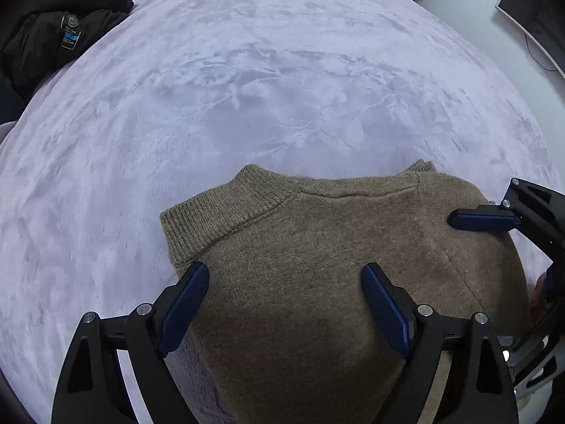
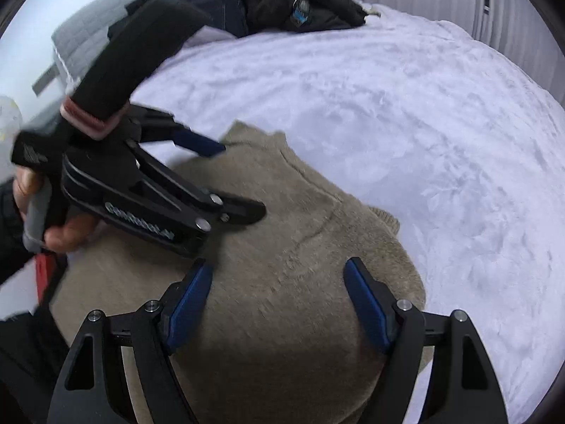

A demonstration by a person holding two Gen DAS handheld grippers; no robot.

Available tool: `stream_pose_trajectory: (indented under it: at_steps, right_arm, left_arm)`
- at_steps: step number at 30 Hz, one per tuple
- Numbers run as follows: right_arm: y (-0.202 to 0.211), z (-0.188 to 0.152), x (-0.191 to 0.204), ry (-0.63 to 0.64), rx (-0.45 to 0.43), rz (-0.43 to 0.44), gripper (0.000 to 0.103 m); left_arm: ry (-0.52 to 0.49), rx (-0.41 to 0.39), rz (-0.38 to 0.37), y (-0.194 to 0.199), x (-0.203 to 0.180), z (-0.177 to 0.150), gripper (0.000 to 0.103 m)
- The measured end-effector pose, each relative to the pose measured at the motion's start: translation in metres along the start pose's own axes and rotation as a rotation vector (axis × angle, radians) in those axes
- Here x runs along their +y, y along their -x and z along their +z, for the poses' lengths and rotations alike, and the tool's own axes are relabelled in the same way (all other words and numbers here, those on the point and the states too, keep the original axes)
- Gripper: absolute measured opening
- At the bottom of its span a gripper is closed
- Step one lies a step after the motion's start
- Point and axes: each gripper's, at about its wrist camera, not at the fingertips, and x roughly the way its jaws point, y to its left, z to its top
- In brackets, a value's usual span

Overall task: Fold small clothes
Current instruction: 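Press and smooth the folded sweater with both open grippers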

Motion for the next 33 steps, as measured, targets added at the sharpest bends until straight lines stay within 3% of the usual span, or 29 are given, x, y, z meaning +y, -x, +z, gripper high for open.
stream_pose_trajectory:
  at_steps: [3,7,11,13,16,19,21,24,29,32,33]
  right_arm:
    - [0.015,-0.02,-0.006,0.022,-0.058,0.009,0.08]
    - [0.047,-0.037,-0.004,-0.022,-0.042,-0.058,0.081]
    - [0.089,-0.048,0.057,0.099,-0.165,-0.054,0.081]
    - [0.089,-0.052,0.093,0.189,-0.18,-0.056,0.081]
    - [0.068,-0.062,0.128,0.28,-0.137,-0.107,0.081]
    - [0.043,-0.079,0.135,0.285,-0.047,-0.129,0.08]
    - [0.041,-0.094,0.135,0.288,-0.058,-0.17,0.081]
    - [0.055,-0.111,0.13,0.233,-0.082,-0.167,0.081]
    - [0.063,-0.122,0.132,0.189,-0.068,-0.19,0.081]
    - [0.077,-0.119,0.138,0.17,-0.004,-0.22,0.081]
    - [0.086,-0.117,0.141,0.171,-0.026,-0.238,0.081]
  left_arm:
    - [0.035,-0.06,0.041,0.027,0.011,-0.011,0.089]
    - [-0.037,-0.16,0.036,0.078,-0.002,-0.047,0.089]
    - [-0.17,-0.2,0.022,0.098,-0.041,-0.091,0.089]
    - [-0.205,-0.192,0.037,0.096,-0.056,-0.109,0.089]
    - [-0.175,-0.146,0.035,0.081,-0.053,-0.128,0.089]
    - [-0.107,-0.141,-0.016,0.079,-0.041,-0.14,0.089]
    - [-0.086,-0.138,-0.027,0.08,-0.037,-0.147,0.09]
    - [-0.105,-0.12,0.051,0.077,-0.04,-0.163,0.102]
    - [-0.094,-0.115,0.09,0.087,-0.042,-0.172,0.102]
    - [-0.103,-0.18,0.127,0.112,-0.048,-0.164,0.102]
    - [-0.091,-0.192,0.143,0.116,-0.049,-0.157,0.102]
